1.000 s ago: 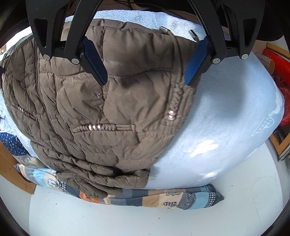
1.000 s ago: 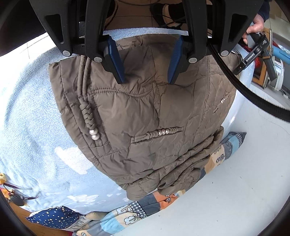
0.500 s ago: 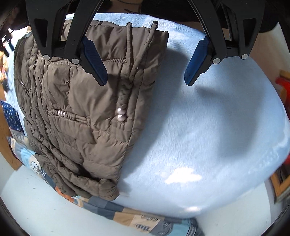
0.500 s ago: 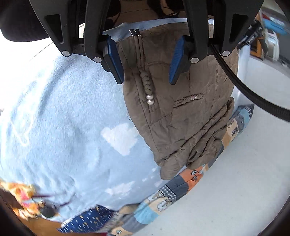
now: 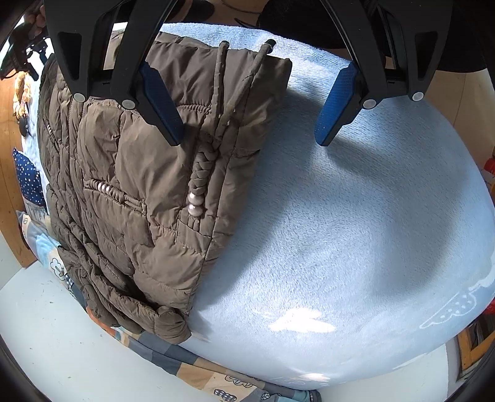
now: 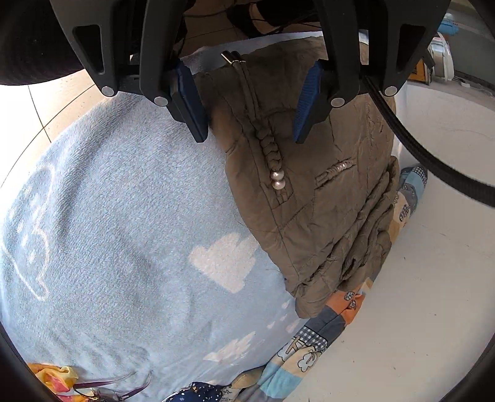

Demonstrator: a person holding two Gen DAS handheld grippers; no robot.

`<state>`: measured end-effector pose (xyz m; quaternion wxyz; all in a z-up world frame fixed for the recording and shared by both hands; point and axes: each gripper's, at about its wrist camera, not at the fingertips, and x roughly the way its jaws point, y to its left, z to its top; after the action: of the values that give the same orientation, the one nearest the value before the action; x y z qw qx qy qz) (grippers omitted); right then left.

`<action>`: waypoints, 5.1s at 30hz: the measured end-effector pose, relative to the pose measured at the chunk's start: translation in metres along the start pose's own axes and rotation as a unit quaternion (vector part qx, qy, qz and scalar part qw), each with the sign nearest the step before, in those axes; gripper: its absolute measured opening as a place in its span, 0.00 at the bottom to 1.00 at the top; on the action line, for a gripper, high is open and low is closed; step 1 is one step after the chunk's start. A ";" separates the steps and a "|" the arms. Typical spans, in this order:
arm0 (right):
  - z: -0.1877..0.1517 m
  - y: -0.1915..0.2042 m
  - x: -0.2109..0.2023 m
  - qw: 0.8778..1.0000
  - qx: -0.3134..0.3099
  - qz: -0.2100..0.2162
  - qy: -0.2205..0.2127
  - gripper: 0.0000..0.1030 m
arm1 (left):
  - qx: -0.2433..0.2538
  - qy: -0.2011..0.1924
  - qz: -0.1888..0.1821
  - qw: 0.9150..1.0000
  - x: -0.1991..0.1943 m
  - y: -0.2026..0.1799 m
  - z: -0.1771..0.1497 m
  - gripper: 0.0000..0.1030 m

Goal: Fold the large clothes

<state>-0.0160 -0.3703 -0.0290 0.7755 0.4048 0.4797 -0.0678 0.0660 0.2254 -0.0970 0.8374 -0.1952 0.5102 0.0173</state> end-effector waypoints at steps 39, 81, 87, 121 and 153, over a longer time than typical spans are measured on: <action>-0.009 0.029 0.044 0.994 -0.080 -0.042 0.067 0.52 | 0.041 0.038 -0.007 0.998 0.019 -0.019 -0.015 0.61; -0.016 0.043 0.048 0.986 -0.132 -0.074 0.068 0.25 | 0.098 0.008 0.045 0.994 0.021 -0.042 -0.029 0.54; -0.018 0.048 0.047 0.984 -0.145 -0.080 0.060 0.20 | 0.119 -0.002 0.034 0.992 0.016 -0.049 -0.031 0.33; -0.020 0.049 0.003 0.988 -0.153 -0.016 -0.018 0.13 | 0.124 -0.082 0.005 0.989 -0.019 -0.052 -0.035 0.20; 0.000 0.109 -0.082 0.965 -0.227 0.056 -0.118 0.12 | 0.166 -0.172 -0.099 0.966 -0.106 -0.072 -0.011 0.17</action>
<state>-0.0055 -0.3209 0.0978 0.9007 0.2332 0.3645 0.0392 0.0221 0.1732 0.0121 0.9309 -0.0970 0.3320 -0.1177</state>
